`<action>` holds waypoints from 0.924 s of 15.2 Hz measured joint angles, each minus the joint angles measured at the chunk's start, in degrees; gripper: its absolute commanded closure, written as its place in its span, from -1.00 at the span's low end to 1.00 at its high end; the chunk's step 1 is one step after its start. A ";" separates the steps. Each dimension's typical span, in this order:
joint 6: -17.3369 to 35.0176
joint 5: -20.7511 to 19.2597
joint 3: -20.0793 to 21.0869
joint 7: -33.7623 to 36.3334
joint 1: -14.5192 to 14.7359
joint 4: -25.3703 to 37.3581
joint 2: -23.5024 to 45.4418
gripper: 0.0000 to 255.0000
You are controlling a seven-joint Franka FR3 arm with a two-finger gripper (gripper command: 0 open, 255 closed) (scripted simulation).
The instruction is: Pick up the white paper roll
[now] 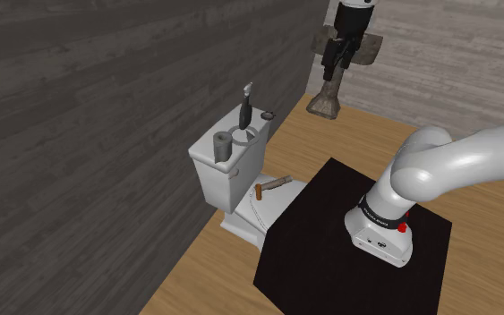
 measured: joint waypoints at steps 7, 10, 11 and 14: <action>9.57 1.05 0.64 2.75 -0.09 -4.24 5.33 -1.00; 15.14 1.89 1.52 4.84 0.06 -5.43 9.62 -1.00; 17.77 2.03 1.66 5.41 0.03 -6.38 11.37 -1.00; 23.62 2.44 2.17 7.01 -0.07 -6.11 17.30 -1.00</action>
